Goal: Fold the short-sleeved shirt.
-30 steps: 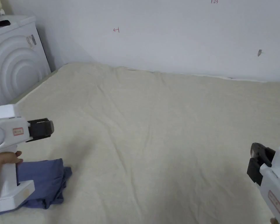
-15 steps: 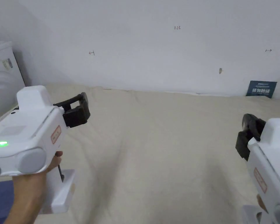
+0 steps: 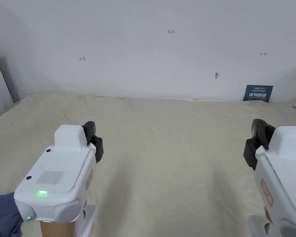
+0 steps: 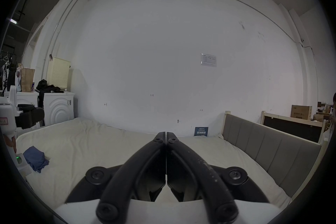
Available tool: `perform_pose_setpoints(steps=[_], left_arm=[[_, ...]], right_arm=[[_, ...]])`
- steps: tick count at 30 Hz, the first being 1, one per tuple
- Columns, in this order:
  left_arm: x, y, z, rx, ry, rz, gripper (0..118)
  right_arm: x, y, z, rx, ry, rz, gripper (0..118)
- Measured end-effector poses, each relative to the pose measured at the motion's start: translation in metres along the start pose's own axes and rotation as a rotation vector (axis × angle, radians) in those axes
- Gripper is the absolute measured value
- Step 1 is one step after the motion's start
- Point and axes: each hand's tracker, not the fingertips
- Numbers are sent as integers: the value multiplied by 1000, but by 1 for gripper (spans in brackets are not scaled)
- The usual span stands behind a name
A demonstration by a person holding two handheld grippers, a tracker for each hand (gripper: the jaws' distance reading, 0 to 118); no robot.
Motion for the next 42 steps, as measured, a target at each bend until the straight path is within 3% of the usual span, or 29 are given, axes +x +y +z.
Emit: perform_pose_setpoints(steps=[42], left_arm=[[2, 0, 4, 9, 4, -19, 0]], right_arm=[[-5, 3, 6, 9, 2, 13, 2]])
